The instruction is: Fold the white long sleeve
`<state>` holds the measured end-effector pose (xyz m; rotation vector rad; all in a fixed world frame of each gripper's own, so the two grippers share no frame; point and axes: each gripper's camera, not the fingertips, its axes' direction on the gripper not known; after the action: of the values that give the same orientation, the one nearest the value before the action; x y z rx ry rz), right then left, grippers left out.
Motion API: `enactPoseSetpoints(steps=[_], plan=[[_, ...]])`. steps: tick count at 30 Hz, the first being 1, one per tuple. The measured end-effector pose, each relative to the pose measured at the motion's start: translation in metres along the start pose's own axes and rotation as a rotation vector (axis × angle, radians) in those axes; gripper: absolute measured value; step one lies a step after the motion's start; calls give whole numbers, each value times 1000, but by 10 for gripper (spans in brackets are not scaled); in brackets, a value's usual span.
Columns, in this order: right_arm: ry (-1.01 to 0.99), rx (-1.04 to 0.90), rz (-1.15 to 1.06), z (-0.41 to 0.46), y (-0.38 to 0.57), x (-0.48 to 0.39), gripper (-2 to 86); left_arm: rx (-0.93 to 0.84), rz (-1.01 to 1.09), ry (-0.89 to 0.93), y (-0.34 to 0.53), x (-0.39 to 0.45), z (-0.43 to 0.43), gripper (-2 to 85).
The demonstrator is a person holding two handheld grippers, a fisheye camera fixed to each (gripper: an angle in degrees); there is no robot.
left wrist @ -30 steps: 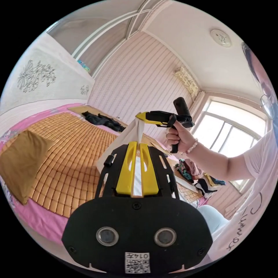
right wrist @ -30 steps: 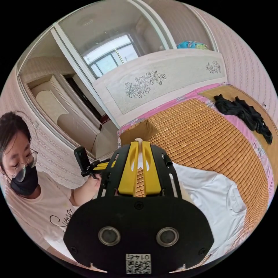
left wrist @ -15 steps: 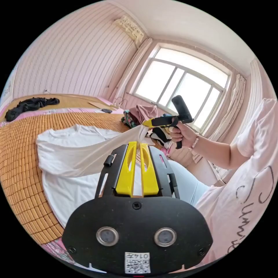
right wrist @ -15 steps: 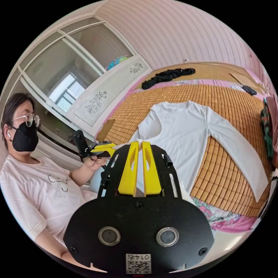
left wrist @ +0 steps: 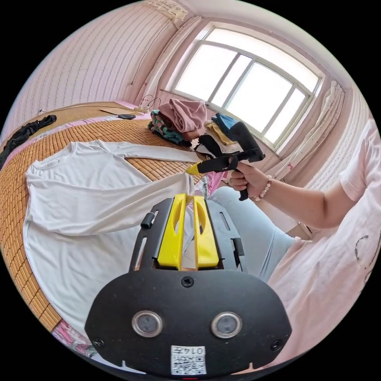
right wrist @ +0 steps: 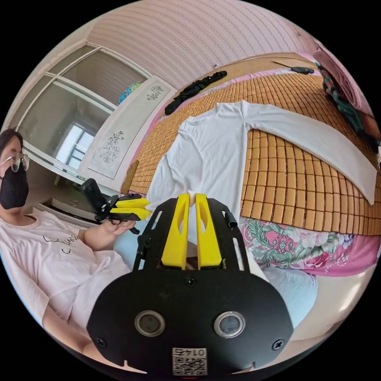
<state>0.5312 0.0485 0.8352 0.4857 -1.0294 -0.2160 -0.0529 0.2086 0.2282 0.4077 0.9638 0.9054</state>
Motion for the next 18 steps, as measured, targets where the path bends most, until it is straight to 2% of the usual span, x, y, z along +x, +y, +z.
enactPoseSetpoints(steps=[3, 5, 7, 12, 14, 18], plan=[[154, -207, 112, 31, 3, 17, 20, -71, -67, 32, 22, -26, 24, 59], [259, -274, 112, 36, 0, 13, 21, -53, -77, -22, 35, -44, 16, 60], [298, -272, 78, 36, -16, 3, 22, -42, -101, -161, 47, -83, -9, 55], [219, -209, -150, 70, -126, -55, 28, -103, -168, -565, 60, -188, -49, 48], [132, -204, -297, 115, -199, -102, 36, -105, -181, -634, 61, -223, -53, 47], [127, -261, -477, 208, -298, -177, 64, -162, -191, -682, 57, -290, -34, 62]])
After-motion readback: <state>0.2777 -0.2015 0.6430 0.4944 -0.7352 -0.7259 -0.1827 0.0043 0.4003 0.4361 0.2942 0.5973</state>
